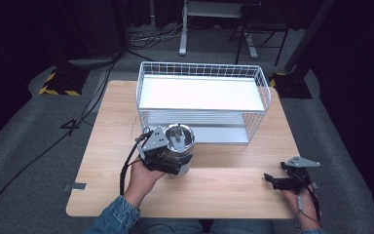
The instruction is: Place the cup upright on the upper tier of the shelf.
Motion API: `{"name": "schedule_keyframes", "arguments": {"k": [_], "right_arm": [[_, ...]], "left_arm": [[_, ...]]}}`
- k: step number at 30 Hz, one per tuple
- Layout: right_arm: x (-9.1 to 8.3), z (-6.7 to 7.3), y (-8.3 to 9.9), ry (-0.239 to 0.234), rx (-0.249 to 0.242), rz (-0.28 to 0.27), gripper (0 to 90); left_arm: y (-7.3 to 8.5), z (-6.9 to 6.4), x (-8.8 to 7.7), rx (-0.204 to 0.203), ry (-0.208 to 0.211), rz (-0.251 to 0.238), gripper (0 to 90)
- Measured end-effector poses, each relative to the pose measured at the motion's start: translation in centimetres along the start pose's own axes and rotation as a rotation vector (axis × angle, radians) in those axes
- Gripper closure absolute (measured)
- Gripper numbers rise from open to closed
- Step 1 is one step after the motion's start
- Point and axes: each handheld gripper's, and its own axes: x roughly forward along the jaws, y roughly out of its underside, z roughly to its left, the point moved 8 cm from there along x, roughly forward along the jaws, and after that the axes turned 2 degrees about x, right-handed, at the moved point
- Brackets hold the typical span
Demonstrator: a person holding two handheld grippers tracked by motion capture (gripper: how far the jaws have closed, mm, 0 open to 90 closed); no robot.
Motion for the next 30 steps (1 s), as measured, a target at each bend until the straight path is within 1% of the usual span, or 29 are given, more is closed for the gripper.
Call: {"name": "schedule_keyframes", "arguments": {"k": [1,2,3,5,10,12,13,14,16,18,19,20,23,24,25,29,30], "right_arm": [[0.0,0.0,0.0,0.000,0.000,0.000,10.2],[0.0,0.0,0.0,0.000,-0.001,0.000,10.3],[0.0,0.0,0.0,0.000,-0.001,0.000,10.3],[0.0,0.0,0.0,-0.001,0.000,0.000,10.3],[0.0,0.0,0.0,-0.001,0.000,0.000,10.3],[0.0,0.0,0.0,-0.001,0.000,0.000,10.3],[0.0,0.0,0.0,-0.001,0.000,0.000,10.3],[0.0,0.0,0.0,-0.001,0.000,0.000,10.3],[0.0,0.0,0.0,-0.001,0.000,0.000,10.3],[0.0,0.0,0.0,0.000,0.000,0.000,10.3],[0.0,0.0,0.0,0.000,0.000,0.000,10.3],[0.0,0.0,0.0,-0.001,0.000,0.000,10.3],[0.0,0.0,0.0,0.000,0.000,0.000,10.3],[0.0,0.0,0.0,-0.001,0.000,0.000,10.3],[0.0,0.0,0.0,0.000,0.000,0.000,10.3],[0.0,0.0,0.0,0.000,-0.001,-0.001,10.5],[0.0,0.0,0.0,0.000,0.000,-0.001,10.8]], "left_arm": [[0.0,0.0,0.0,0.000,0.000,0.000,3.6],[-0.8,0.0,-0.4,0.003,0.006,0.004,3.5],[-0.8,0.0,-0.4,0.003,0.006,0.004,3.5],[-1.5,0.0,-0.8,-0.002,0.017,0.000,3.5],[-3.1,0.0,-1.2,0.012,0.026,0.000,3.5],[-4.0,0.1,-1.4,0.010,0.036,-0.009,3.5],[-4.0,0.1,-1.4,0.010,0.036,-0.009,3.5],[-4.5,0.2,-1.5,0.007,0.044,-0.016,3.5],[-5.1,0.3,-1.6,0.006,0.047,-0.022,3.5],[-6.2,0.4,-1.8,0.000,0.055,-0.032,3.5],[-6.2,0.4,-1.8,0.000,0.055,-0.032,3.5],[-6.6,0.4,-1.9,-0.003,0.056,-0.035,3.5],[-7.8,0.5,-2.2,0.002,0.054,-0.042,3.5],[-8.6,0.5,-2.3,0.010,0.053,-0.046,3.5],[-8.6,0.5,-2.3,0.010,0.053,-0.046,3.5],[-9.8,0.7,-2.5,0.020,0.041,-0.045,3.5],[-10.1,0.7,-2.5,0.018,0.047,-0.048,3.5]]}}
